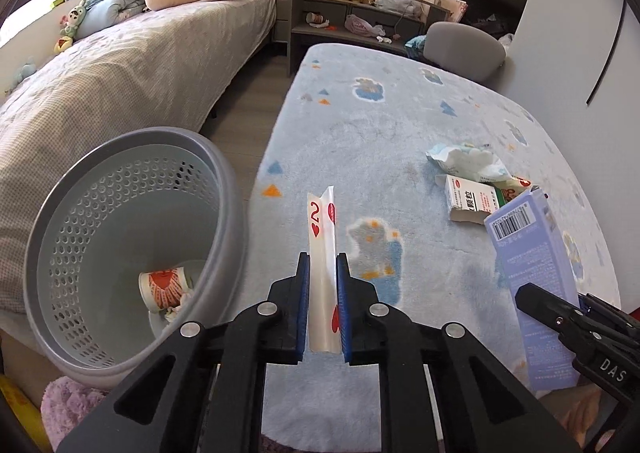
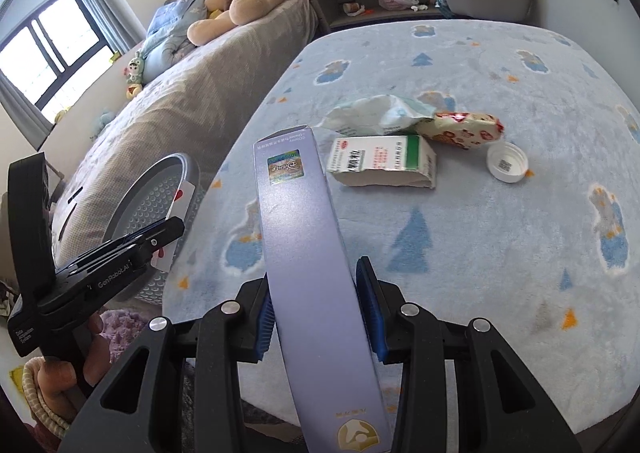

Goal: Collect trash
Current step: 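Carry the lavender box and paper strip with both tools over the basket, then open both tools to drop the lavender box and paper strip into the basket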

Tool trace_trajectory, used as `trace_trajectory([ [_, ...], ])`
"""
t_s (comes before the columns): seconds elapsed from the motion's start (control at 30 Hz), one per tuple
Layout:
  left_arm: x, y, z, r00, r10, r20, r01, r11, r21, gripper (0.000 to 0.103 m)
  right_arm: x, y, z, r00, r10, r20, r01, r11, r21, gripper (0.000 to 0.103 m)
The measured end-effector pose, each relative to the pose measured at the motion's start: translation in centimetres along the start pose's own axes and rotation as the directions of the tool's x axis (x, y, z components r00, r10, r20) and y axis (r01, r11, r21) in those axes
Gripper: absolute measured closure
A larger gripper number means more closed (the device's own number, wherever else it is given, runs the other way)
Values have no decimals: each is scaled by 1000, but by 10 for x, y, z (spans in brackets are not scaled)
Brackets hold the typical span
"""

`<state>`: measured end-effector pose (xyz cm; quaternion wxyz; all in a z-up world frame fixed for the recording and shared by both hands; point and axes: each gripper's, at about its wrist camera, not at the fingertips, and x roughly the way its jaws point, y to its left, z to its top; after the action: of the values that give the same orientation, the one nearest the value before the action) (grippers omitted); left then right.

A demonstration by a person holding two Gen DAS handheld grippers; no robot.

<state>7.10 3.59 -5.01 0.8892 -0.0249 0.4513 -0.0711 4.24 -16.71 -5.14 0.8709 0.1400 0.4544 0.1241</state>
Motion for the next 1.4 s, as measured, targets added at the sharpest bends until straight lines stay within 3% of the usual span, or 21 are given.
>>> trace_trajectory([
  [0.23,-24,60,2,997,59,49,-56,996,-66,90,25,63,17,997,78,-18,-79,993,-91,66],
  [0.6,-33,137,4,986,158,47,-151,981,-120,90,74,163,43,982,176,-63,-185,959,-217,66],
  [1.17,-28,188,9,978,202,43,-191,964,-187,90,122,222,50,978,166,-127,-196,937,-289,65],
  [1.3,-32,190,8,975,218,48,-204,958,-200,78,121,223,52,977,180,-118,-207,933,-293,61],
  [1.4,-35,192,6,972,229,51,-213,954,-212,63,116,222,52,978,182,-98,-203,935,-290,46],
])
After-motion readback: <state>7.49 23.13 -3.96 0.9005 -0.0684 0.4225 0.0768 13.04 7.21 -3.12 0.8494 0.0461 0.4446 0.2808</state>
